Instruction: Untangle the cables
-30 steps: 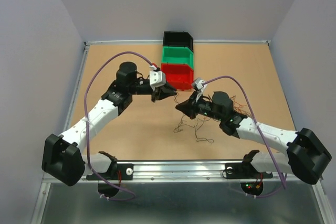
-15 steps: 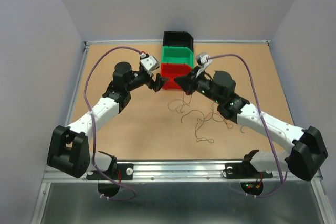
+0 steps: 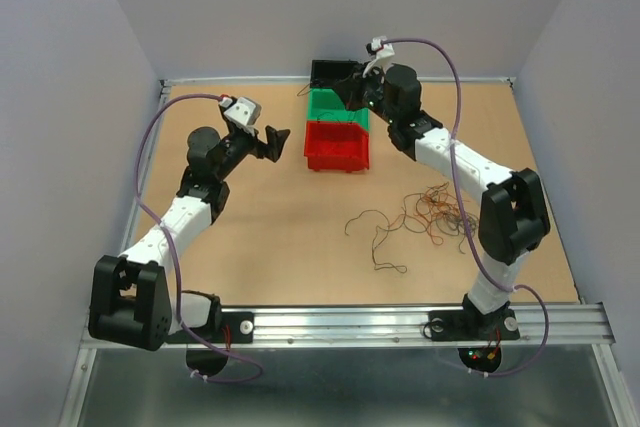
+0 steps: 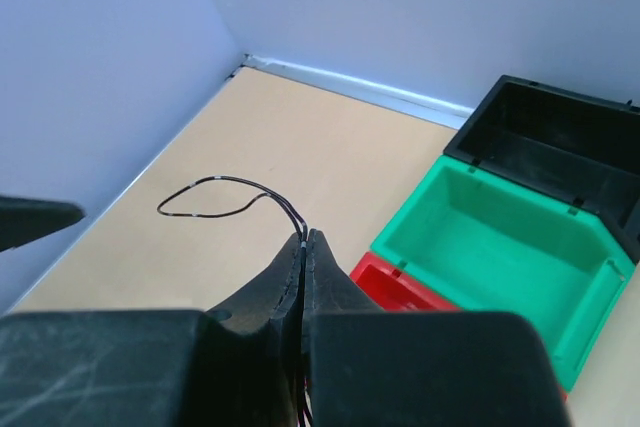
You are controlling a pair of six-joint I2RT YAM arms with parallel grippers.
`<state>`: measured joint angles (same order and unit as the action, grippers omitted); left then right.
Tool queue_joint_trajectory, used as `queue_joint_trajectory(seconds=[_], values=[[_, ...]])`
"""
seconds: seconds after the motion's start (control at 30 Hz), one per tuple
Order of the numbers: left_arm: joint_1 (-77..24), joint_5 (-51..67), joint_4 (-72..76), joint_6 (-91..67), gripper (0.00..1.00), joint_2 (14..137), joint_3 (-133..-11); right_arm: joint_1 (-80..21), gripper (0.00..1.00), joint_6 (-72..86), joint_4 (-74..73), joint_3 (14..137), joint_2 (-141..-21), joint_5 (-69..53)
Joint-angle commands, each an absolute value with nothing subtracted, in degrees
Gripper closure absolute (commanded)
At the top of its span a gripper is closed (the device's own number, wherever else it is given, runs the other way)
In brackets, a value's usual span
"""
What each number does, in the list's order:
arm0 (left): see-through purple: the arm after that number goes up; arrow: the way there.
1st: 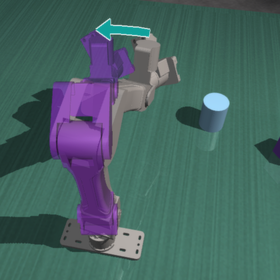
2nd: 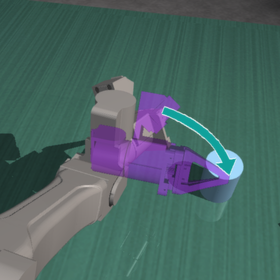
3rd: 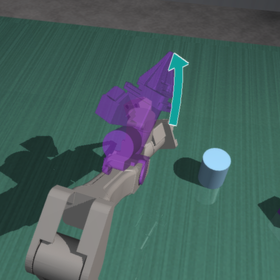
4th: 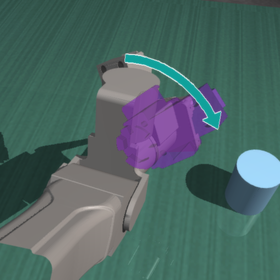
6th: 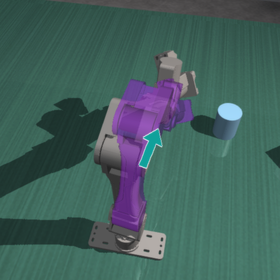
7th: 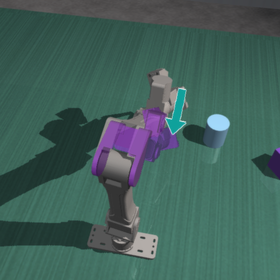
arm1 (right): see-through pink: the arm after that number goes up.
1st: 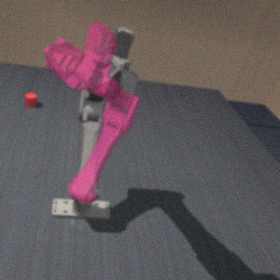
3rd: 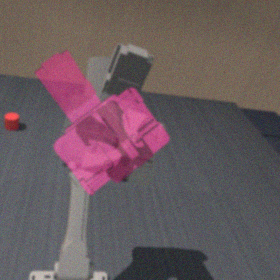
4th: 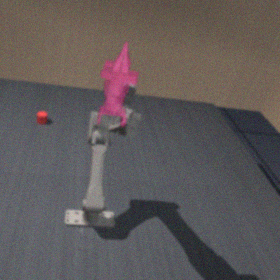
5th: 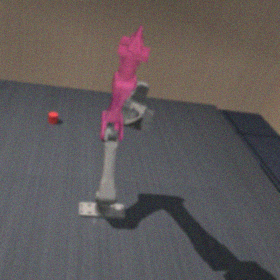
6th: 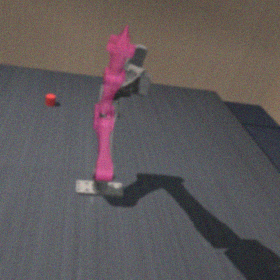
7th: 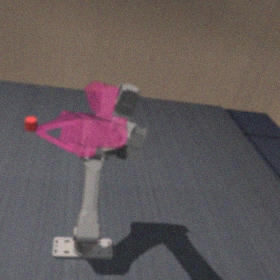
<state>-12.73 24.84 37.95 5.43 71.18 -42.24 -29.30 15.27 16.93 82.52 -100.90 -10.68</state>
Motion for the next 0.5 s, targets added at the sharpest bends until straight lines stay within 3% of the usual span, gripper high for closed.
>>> queue_joint_trajectory(seconds=[0.0,0.17,0.33,0.47], values=[[-13.01,25.75,41.14,5.54,0.01,71.97,-43.24,-25.59,0.99,16.25,19.6,88.68,-105.98,-14.83],[-12.92,26.89,40.78,5.8,0.01,73.3,-43.94,-25.14,0.99,12.93,17.67,85.44,-113.2,-17.58],[-13.01,28.82,40.61,6.5,0.01,73.21,-43.68,-28.82,0.99,2.91,14.61,78.66,-114.43,-10.47],[-13.01,31.28,40.17,7.47,0.02,73.12,-43.77,-29.62,0.99,0.79,1.61,86.55,-121.09,-5.38]])
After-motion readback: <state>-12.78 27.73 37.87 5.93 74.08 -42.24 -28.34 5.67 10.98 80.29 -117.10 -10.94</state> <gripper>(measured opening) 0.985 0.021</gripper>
